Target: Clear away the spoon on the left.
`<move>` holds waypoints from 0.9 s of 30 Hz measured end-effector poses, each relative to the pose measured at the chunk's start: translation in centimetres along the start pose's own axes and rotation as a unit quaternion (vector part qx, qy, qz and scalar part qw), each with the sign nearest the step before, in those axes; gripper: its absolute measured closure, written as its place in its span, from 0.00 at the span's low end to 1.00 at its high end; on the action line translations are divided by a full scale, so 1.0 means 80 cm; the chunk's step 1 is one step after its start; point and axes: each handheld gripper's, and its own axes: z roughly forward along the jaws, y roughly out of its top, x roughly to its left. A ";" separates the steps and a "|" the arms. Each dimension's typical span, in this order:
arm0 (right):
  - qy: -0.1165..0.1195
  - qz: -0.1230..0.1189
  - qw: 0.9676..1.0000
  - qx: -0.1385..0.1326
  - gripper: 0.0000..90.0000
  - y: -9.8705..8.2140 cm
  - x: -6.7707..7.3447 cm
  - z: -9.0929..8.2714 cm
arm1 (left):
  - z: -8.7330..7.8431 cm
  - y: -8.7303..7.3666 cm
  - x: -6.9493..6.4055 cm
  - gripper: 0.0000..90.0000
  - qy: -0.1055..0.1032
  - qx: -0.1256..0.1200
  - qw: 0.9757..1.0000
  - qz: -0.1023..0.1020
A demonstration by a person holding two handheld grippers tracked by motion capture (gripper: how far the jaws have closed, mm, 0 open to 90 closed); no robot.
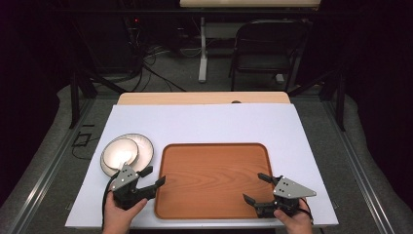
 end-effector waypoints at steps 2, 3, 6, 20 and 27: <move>0.000 0.001 1.000 0.000 0.17 0.000 0.000 0.000 | 0.000 0.000 0.001 0.43 0.003 0.003 1.000 -0.003; -0.001 0.000 1.000 -0.001 0.17 0.000 0.000 0.000 | 0.000 -0.001 0.001 0.44 0.003 0.004 1.000 -0.004; 0.000 0.000 1.000 0.000 0.17 0.001 0.000 0.001 | -0.001 -0.001 0.003 0.44 0.008 0.005 1.000 -0.006; -0.002 -0.002 1.000 0.001 0.17 0.000 0.001 -0.002 | -0.007 0.002 0.010 0.57 0.021 0.013 0.999 -0.026; -0.004 -0.003 1.000 0.000 0.17 0.000 0.000 -0.004 | -0.016 0.005 0.017 0.74 0.043 0.015 0.998 -0.044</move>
